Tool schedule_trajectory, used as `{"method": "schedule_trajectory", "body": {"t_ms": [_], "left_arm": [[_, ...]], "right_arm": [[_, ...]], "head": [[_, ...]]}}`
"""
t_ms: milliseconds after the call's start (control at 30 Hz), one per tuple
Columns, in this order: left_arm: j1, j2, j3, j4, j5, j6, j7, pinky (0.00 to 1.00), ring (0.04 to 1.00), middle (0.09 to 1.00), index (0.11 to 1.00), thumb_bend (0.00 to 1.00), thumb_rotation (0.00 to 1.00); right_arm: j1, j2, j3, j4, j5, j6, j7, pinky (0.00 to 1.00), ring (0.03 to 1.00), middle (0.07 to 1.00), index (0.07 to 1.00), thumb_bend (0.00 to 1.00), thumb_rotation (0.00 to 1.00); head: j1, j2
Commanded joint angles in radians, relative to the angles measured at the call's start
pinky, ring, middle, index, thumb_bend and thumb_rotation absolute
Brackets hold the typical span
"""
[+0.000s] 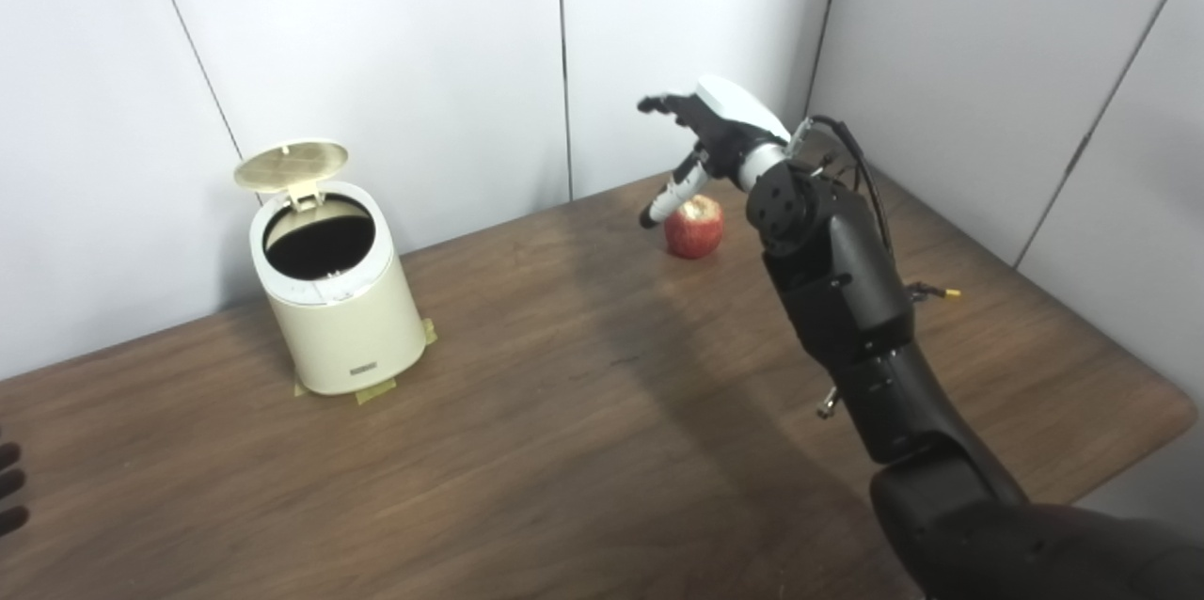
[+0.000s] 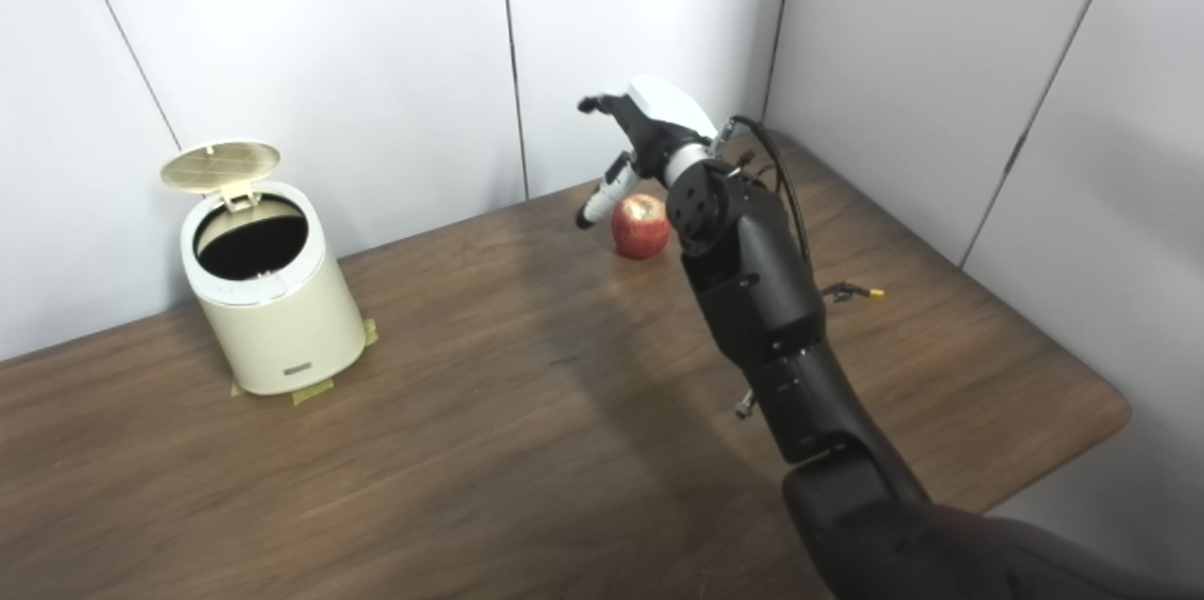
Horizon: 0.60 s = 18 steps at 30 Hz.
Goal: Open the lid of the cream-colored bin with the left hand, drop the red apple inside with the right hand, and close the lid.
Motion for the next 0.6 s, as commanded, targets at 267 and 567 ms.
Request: {"method": "schedule_trajectory", "body": {"t_ms": [267,567], "left_arm": [[0.006,0.041,0.016,-0.035,-0.034,-0.024,0.015,0.73,0.818,0.843,0.874,0.31,0.68],[0.014,0.038,0.013,-0.04,-0.034,-0.025,0.02,0.71,0.81,0.836,0.856,0.31,0.66]], "right_arm": [[-0.1,-0.09,0.09,0.124,-0.02,-0.006,-0.066,0.69,0.855,0.871,0.835,0.9,0.1],[-0.134,-0.136,0.197,0.235,-0.041,-0.006,-0.072,0.79,0.899,0.891,0.832,0.96,0.16]], "head": [[0.009,0.006],[0.012,0.007]]}}
